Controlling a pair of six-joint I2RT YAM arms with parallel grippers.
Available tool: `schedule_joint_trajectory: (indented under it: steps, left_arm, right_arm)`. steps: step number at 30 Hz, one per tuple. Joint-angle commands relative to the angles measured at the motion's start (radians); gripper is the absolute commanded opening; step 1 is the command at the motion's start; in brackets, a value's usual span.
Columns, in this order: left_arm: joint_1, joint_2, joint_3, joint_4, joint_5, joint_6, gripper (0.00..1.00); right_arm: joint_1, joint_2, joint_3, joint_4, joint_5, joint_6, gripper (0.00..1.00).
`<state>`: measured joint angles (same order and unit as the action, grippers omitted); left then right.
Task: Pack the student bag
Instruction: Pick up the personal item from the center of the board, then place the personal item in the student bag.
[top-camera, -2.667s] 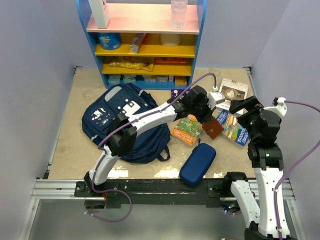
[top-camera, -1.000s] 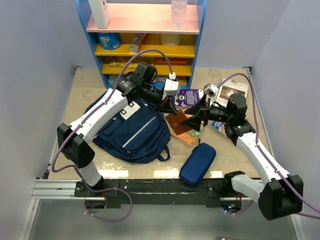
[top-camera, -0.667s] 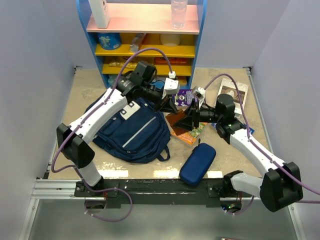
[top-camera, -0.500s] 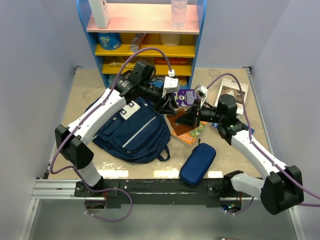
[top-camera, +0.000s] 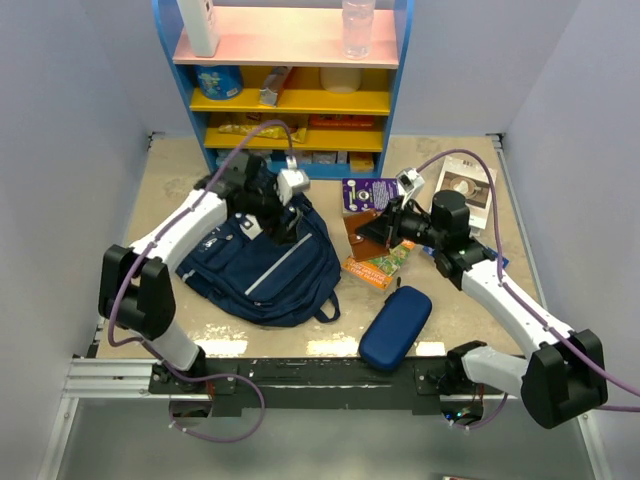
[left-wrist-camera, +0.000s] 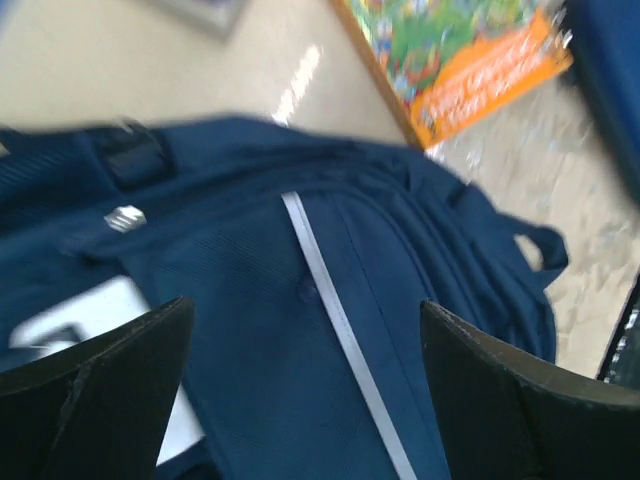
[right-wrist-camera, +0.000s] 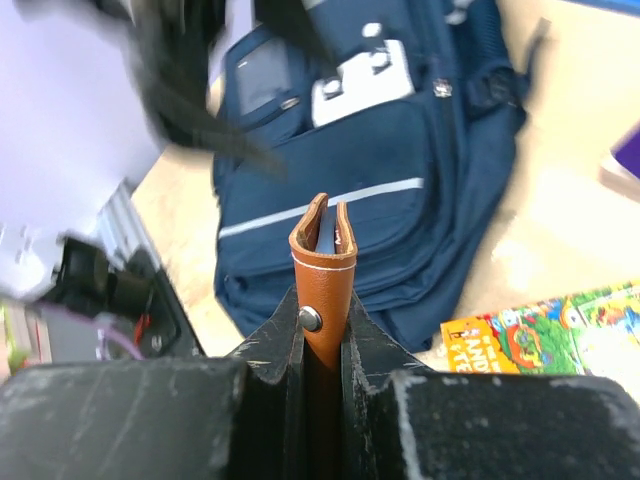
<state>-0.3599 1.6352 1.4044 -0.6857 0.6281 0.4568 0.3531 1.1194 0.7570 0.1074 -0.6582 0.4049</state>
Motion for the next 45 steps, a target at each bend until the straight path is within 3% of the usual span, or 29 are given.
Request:
schedule_joint_trajectory:
  steps: [1,6,14,17,20,30,33,45]
  left_arm:
    - [-0.098,-0.086,-0.217,0.096,-0.129,0.034,0.99]
    - [-0.238,-0.115,-0.358,0.204,-0.281,0.002,1.00]
    - [-0.263,-0.139,-0.410,0.319,-0.530,-0.017,1.00]
    - [-0.269,-0.172,-0.412,0.325,-0.567,-0.004,0.91]
    - [-0.283,-0.179,-0.404,0.313,-0.571,0.000,0.76]
    - [-0.292,-0.152,-0.341,0.275,-0.626,-0.004,0.11]
    - [-0.290,-0.152,-0.323,0.270,-0.671,-0.001,0.00]
    - [-0.292,-0.184,-0.259,0.230,-0.682,-0.010,0.00]
  right_arm:
    - [0.000,0.014,-0.033,0.058,0.114,0.136,0.00]
    - [0.000,-0.013,-0.093,0.083,0.172,0.193,0.00]
    - [0.000,-0.012,-0.168,0.158,0.193,0.279,0.00]
    - [0.006,0.008,-0.220,0.256,0.193,0.351,0.00]
    - [0.029,0.039,-0.245,0.316,0.203,0.388,0.00]
    - [0.124,0.140,-0.206,0.386,0.246,0.436,0.00]
    - [0.155,0.190,-0.200,0.432,0.259,0.465,0.00]
    - [0.323,0.493,-0.013,0.572,0.282,0.567,0.00]
